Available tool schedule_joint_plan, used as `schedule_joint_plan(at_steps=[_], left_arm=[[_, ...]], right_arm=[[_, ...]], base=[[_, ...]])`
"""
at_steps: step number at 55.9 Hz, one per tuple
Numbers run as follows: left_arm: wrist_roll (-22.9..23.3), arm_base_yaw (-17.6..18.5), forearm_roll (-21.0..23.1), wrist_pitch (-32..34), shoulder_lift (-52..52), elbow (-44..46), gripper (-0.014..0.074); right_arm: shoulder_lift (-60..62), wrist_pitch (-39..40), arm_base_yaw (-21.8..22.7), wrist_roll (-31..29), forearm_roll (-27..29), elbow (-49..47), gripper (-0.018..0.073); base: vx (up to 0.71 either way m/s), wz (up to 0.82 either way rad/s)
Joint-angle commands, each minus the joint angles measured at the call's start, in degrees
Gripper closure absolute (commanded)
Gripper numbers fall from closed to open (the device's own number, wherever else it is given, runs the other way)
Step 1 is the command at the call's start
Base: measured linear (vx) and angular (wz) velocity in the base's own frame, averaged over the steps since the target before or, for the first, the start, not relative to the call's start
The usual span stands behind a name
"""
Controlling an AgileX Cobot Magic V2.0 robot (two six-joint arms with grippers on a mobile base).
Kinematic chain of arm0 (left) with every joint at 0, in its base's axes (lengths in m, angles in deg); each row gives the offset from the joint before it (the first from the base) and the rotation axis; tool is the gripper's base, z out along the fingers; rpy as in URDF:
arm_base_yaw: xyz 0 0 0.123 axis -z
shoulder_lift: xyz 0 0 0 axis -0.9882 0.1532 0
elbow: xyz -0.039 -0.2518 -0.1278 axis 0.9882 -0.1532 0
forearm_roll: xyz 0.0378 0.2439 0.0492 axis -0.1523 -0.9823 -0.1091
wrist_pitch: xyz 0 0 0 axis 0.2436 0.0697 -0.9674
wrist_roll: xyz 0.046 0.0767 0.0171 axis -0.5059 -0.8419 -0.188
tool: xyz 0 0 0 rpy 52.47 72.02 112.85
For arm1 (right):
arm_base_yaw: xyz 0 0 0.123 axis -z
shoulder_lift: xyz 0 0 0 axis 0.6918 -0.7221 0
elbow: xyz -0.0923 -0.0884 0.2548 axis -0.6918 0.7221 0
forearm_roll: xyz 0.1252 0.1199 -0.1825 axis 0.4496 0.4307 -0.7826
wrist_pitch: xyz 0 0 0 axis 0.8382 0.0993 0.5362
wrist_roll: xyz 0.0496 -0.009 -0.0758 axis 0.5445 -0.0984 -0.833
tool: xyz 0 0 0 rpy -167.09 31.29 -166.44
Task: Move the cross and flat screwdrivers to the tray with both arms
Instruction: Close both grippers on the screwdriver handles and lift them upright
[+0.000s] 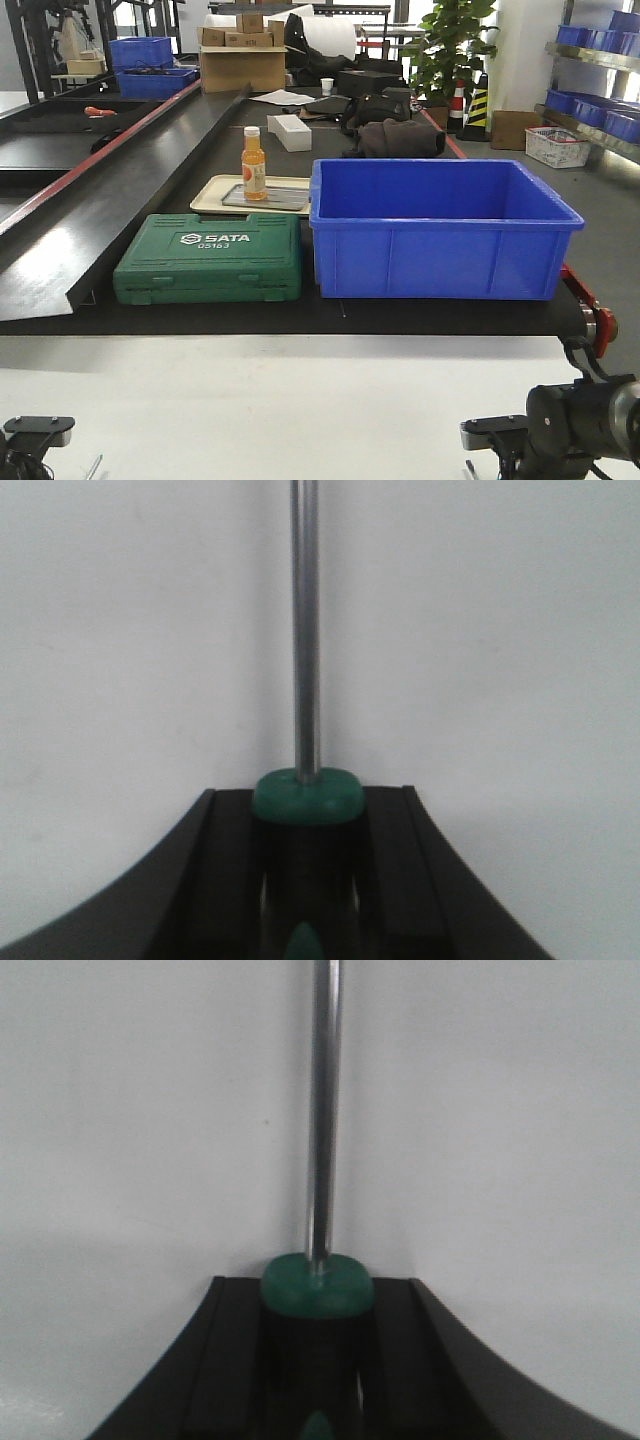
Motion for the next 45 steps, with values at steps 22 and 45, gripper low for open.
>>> schedule_joint_plan(at_steps=[22, 45], left_arm=[[-7.0, 0.2, 13.7, 8.8, -29.3, 0.8, 0.0596], [-8.6, 0.3, 15.5, 8.9, -45.0, 10.9, 0.0596]], right_arm=[[27.2, 6.7, -0.1, -0.5, 3.2, -0.5, 0.057], [50.8, 16.8, -0.1, -2.3, 2.1, -0.5, 0.0568]], base=[[0.0, 0.0], [0.0, 0.0]])
